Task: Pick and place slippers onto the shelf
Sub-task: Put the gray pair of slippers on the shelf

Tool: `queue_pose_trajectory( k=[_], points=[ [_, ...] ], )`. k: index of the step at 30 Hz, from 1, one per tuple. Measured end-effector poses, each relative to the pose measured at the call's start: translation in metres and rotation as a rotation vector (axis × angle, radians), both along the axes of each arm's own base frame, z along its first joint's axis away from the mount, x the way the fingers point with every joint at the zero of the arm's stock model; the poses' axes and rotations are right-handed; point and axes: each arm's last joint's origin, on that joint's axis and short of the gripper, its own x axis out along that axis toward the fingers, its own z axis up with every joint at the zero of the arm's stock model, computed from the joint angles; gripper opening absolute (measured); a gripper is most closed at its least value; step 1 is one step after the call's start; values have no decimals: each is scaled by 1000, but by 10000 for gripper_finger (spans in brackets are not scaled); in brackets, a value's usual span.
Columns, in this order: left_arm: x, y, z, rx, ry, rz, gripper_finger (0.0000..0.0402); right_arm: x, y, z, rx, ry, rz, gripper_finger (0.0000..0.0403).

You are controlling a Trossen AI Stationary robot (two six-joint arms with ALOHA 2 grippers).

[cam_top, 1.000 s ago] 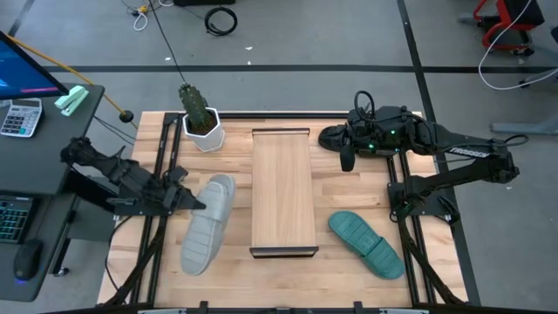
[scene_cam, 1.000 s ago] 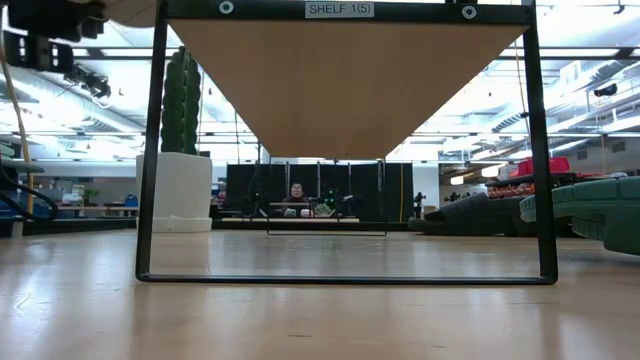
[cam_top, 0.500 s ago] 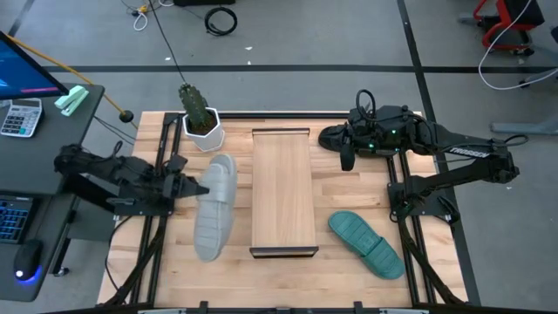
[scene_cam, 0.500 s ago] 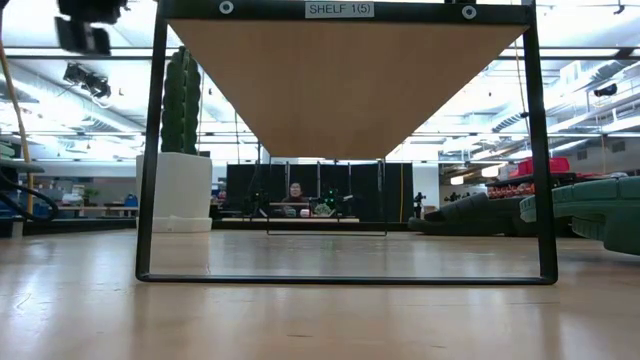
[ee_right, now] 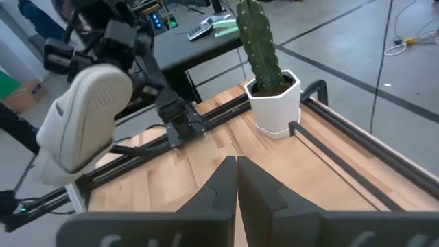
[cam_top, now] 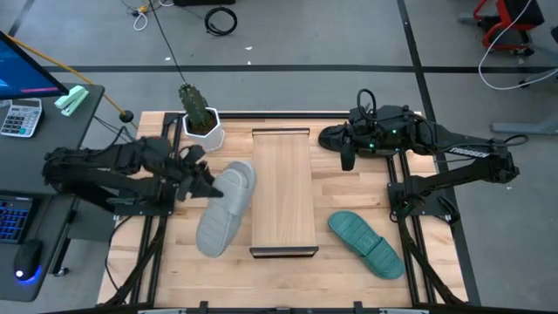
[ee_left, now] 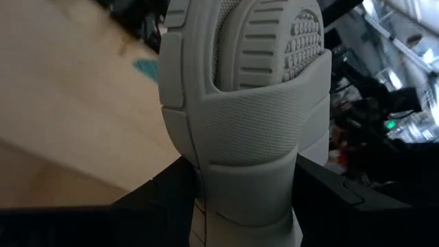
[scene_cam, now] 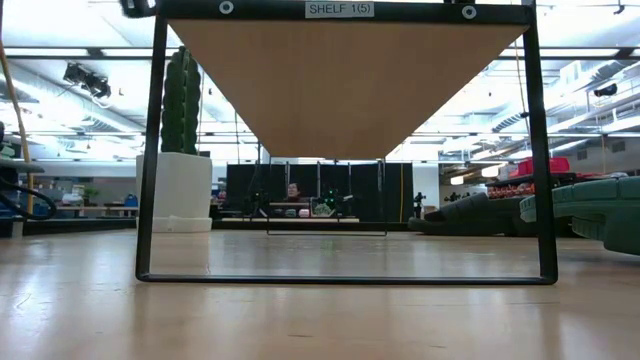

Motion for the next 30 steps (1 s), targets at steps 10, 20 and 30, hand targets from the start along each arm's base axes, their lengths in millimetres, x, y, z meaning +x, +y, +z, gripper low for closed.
queue_pose_trajectory(
  k=[10,20,30],
  points=[
    [32,39,40,259,32,45,203,-13,9,9,2,-47,46,20],
    [73,55,38,279,42,304,203,-22,16,13,1,-58,79,20],
    [64,26,55,197,-47,747,203,-46,18,18,-16,-61,50,20]
  ],
)
